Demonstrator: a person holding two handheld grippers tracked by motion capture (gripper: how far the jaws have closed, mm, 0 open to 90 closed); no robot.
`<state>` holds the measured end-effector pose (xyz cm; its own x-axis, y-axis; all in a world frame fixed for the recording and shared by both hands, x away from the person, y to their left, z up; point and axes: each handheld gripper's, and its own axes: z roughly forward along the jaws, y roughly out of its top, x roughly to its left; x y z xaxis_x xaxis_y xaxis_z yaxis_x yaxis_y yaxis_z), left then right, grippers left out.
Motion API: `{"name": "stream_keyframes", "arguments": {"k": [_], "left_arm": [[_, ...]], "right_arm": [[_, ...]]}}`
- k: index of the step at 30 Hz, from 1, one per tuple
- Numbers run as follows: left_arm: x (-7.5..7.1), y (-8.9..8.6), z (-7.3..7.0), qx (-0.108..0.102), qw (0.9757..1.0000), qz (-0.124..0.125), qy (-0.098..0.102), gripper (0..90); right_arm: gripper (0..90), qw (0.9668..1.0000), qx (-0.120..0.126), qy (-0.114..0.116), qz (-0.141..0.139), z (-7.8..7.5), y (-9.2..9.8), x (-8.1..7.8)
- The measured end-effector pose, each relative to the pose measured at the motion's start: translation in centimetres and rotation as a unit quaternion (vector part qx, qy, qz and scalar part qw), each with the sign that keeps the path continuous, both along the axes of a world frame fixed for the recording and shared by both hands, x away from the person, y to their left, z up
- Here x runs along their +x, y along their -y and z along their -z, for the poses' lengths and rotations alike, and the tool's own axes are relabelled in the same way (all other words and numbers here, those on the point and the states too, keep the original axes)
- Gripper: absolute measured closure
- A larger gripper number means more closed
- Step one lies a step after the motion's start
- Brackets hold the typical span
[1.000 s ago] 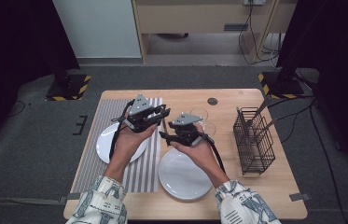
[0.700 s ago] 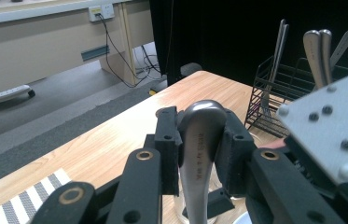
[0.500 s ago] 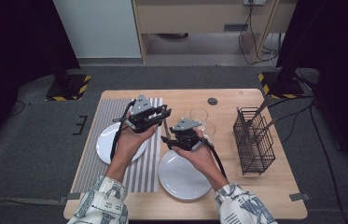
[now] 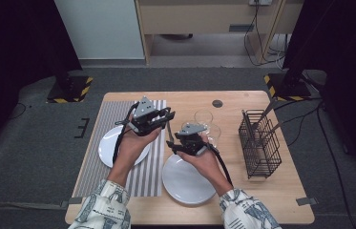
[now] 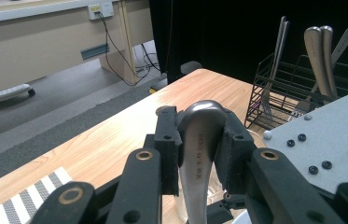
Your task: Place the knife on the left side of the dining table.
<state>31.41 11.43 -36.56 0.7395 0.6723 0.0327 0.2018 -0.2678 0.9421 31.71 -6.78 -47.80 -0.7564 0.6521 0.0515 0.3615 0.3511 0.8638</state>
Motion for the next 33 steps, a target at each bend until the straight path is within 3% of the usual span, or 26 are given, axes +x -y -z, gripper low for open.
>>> {"name": "stream_keyframes", "arguments": {"k": [15,33], "left_arm": [[0.0,0.1,0.0,-0.002,1.0,-0.001,0.001,72.7],[-0.1,-0.1,-0.2,-0.005,1.0,-0.004,0.004,72.7]], "right_arm": [[56.0,1.0,-0.006,0.0,-0.007,0.6,-0.4,-0.2],[63.1,0.9999,-0.01,-0.01,0.009,2.5,-0.6,-0.1]]}}
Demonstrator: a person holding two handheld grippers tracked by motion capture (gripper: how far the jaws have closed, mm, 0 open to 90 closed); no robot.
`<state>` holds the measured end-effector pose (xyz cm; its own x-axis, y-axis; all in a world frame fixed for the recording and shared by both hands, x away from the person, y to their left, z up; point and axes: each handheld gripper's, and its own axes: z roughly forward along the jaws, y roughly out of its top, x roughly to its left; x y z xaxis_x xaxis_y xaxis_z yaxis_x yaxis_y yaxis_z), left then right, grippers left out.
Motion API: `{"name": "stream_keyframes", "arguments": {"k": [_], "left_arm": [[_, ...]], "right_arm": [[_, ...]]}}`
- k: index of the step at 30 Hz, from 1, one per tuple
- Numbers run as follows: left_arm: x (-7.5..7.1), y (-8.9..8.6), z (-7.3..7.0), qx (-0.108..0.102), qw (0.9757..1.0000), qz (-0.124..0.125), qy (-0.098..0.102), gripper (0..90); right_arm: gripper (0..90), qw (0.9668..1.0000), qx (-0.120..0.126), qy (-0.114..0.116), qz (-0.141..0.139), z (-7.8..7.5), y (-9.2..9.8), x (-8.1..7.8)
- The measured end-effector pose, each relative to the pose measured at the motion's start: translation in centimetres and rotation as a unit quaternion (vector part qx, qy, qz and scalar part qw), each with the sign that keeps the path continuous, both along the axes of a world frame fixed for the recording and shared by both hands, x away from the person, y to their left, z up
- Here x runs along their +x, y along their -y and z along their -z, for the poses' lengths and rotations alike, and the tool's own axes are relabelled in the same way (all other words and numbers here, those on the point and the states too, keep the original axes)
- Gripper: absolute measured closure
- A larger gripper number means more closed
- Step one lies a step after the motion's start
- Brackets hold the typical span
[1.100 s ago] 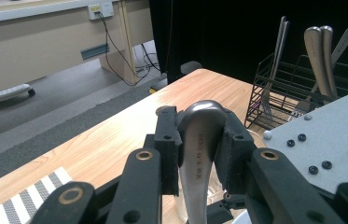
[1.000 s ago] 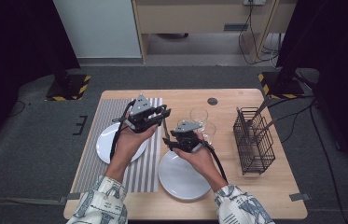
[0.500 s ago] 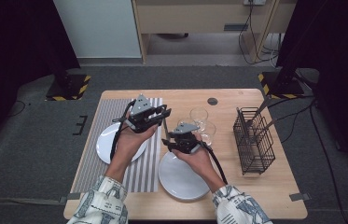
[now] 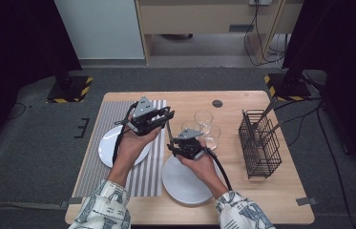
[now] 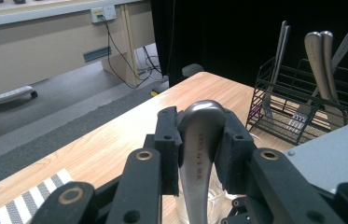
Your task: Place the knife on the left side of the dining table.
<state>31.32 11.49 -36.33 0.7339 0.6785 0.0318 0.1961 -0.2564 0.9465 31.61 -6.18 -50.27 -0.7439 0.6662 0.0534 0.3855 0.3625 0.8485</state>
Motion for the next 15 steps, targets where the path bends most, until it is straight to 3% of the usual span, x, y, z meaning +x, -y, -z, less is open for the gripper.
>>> {"name": "stream_keyframes", "arguments": {"k": [15], "left_arm": [[0.03,-0.03,-0.03,-0.001,1.0,-0.002,0.001,72.7]], "right_arm": [[74.5,1.0,-0.002,-0.004,0.004,0.57,-0.26,-0.12]]}}
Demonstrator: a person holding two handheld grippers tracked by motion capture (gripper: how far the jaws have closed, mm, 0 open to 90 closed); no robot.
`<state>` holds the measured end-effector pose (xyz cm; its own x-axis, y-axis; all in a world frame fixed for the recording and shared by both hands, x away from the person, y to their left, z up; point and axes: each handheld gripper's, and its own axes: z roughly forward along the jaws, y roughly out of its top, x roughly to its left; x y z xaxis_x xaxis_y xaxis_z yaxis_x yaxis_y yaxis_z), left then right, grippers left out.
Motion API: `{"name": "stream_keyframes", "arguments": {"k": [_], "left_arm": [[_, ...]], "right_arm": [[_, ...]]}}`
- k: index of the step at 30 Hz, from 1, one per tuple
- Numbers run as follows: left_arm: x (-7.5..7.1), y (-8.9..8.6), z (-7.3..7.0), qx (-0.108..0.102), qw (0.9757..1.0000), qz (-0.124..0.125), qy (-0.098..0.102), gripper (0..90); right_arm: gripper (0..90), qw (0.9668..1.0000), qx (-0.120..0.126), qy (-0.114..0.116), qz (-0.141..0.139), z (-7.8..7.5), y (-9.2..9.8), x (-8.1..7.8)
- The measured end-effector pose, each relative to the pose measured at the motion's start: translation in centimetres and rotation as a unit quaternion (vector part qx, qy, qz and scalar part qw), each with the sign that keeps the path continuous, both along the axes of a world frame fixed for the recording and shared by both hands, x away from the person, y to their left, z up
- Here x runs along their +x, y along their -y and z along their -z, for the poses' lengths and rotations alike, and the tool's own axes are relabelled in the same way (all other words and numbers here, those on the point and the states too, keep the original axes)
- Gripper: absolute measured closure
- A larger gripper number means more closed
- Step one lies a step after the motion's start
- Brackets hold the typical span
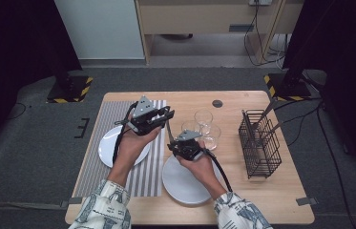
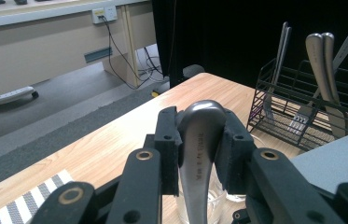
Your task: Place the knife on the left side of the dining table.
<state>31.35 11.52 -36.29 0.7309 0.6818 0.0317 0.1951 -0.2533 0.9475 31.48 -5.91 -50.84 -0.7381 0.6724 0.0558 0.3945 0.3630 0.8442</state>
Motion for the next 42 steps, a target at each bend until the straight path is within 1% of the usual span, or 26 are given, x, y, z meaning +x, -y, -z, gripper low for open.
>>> {"name": "stream_keyframes", "arguments": {"k": [6,8,9,11,13,14,18,23,25,27,28,30,32,33,34,35,36,38,40,42], "left_arm": [[0.0,-0.1,0.1,0.0,1.0,-0.001,-0.001,72.7],[0.0,-0.1,0.1,0.002,1.0,-0.002,-0.002,72.7],[0.0,0.0,0.1,0.0,1.0,-0.002,-0.003,72.7],[0.0,0.0,0.2,-0.001,1.0,-0.003,-0.003,72.7],[0.0,0.1,0.2,0.003,1.0,-0.004,-0.002,72.7],[0.0,0.1,0.2,0.0,1.0,-0.003,-0.002,72.7],[0.1,-0.1,0.2,-0.004,1.0,-0.007,-0.002,72.5],[0.1,-0.3,0.4,-0.004,0.9998,-0.018,0.002,71.6],[0.1,-0.4,0.4,-0.004,0.9997,-0.022,0.004,67.5],[-0.1,-0.6,0.5,-0.003,0.9997,-0.022,0.009,66.0],[-0.1,-0.6,0.5,-0.003,0.9997,-0.022,0.009,63.7],[-0.2,-0.8,0.5,-0.007,0.9994,-0.027,0.018,56.1],[-0.4,-1.1,0.5,-0.011,0.9994,-0.027,0.02,48.4],[-0.4,-1.1,0.5,-0.011,0.9994,-0.027,0.02,44.4],[-0.5,-1.3,0.5,-0.008,0.9993,-0.03,0.02,44.4],[-0.6,-1.4,0.6,-0.007,0.9993,-0.03,0.018,35.6],[-0.6,-1.7,0.7,-0.005,0.9993,-0.035,0.014,33.1],[-0.7,-2.0,0.9,-0.007,0.9992,-0.038,0.012,28.5],[-0.9,-2.1,1.1,0.0,0.999,-0.044,0.009,21.4],[-1.1,-2.4,1.4,0.004,0.999,-0.044,0.006,18.7]], "right_arm": [[80.6,1.0,0.001,-0.001,0.003,0.2,0.1,0.0],[81.2,1.0,-0.002,0.002,0.002,0.1,0.1,0.0],[81.3,1.0,0.001,0.0,0.002,0.1,0.1,0.0],[84.1,1.0,0.0,0.002,0.002,0.1,0.0,0.0],[87.5,1.0,0.002,0.004,0.0,-0.1,0.0,-0.1],[88.3,1.0,0.001,0.005,-0.003,-0.2,0.0,-0.2],[89.0,0.9999,-0.001,0.009,-0.008,-0.2,-0.1,-0.4],[89.2,0.9999,-0.004,0.01,-0.009,-0.3,0.0,-0.5],[89.3,0.9999,-0.004,0.008,-0.009,-0.3,-0.1,-0.4],[89.3,0.9999,-0.004,0.008,-0.01,-0.3,-0.1,-0.3],[89.3,0.9999,-0.005,0.008,-0.01,-0.3,-0.2,-0.3],[89.4,0.9999,-0.005,0.008,-0.011,-0.4,-0.3,-0.3],[89.3,0.9999,-0.005,0.008,-0.01,-0.6,-0.3,-0.2],[89.3,0.9999,-0.005,0.008,-0.01,-0.6,-0.3,-0.2],[89.3,0.9999,-0.003,0.009,-0.009,-0.6,-0.3,-0.2],[89.3,0.9999,-0.003,0.01,-0.008,-0.6,-0.3,-0.1],[89.3,0.9999,-0.003,0.009,-0.008,-0.6,-0.2,-0.1],[89.3,1.0,-0.002,0.006,-0.006,-0.6,-0.2,0.0],[89.3,1.0,-0.001,0.005,-0.004,-0.5,-0.2,0.1],[89.4,1.0,0.0,0.006,-0.004,-0.5,-0.2,0.1]]}}
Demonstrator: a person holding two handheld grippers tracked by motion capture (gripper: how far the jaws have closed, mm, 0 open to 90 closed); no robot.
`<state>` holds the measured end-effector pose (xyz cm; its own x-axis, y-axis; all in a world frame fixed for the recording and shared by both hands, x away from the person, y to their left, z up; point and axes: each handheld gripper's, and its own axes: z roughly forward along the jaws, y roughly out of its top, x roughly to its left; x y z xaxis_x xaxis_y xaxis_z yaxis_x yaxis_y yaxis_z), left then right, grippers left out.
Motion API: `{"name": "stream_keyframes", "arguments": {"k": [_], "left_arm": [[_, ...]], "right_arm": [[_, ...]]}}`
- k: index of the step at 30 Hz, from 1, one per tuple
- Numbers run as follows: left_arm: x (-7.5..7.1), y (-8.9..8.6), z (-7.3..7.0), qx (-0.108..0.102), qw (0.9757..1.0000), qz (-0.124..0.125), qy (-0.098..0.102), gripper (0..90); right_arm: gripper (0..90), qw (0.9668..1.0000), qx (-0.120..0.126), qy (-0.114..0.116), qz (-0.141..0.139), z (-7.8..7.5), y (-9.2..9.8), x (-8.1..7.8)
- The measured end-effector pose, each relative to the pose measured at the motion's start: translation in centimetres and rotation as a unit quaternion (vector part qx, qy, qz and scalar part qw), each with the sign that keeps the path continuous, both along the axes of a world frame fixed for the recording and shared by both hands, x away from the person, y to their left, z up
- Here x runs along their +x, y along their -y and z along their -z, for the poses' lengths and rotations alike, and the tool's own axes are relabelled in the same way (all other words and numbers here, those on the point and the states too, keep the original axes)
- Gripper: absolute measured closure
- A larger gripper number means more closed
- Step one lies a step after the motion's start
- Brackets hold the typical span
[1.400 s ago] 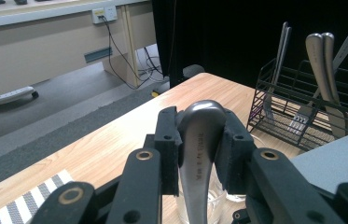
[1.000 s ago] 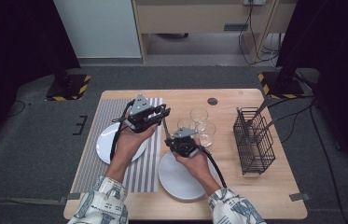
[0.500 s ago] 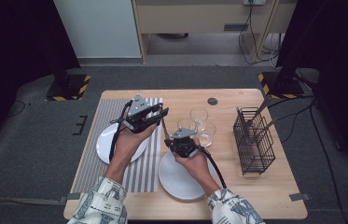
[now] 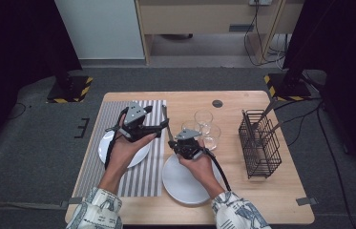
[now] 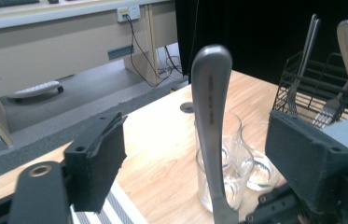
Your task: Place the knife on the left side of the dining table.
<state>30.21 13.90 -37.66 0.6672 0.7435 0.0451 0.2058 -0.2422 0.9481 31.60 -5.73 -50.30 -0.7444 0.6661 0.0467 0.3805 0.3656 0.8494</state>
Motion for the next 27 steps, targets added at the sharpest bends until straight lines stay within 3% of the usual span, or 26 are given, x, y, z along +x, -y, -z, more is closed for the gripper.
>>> {"name": "stream_keyframes", "arguments": {"k": [3,17,27], "left_arm": [[-0.2,-0.4,0.4,0.009,0.9999,-0.004,-0.009,14.9],[-0.9,-3.3,2.7,0.01,0.9992,-0.026,-0.03,8.4],[-2.1,-4.7,4.6,0.041,0.9979,-0.037,-0.034,7.2]], "right_arm": [[89.3,1.0,0.001,0.001,0.0,-0.1,0.0,0.0],[89.3,1.0,-0.003,0.002,-0.004,-0.5,0.4,0.0],[89.3,0.9999,-0.004,0.004,-0.009,-0.7,0.4,-0.2]]}}
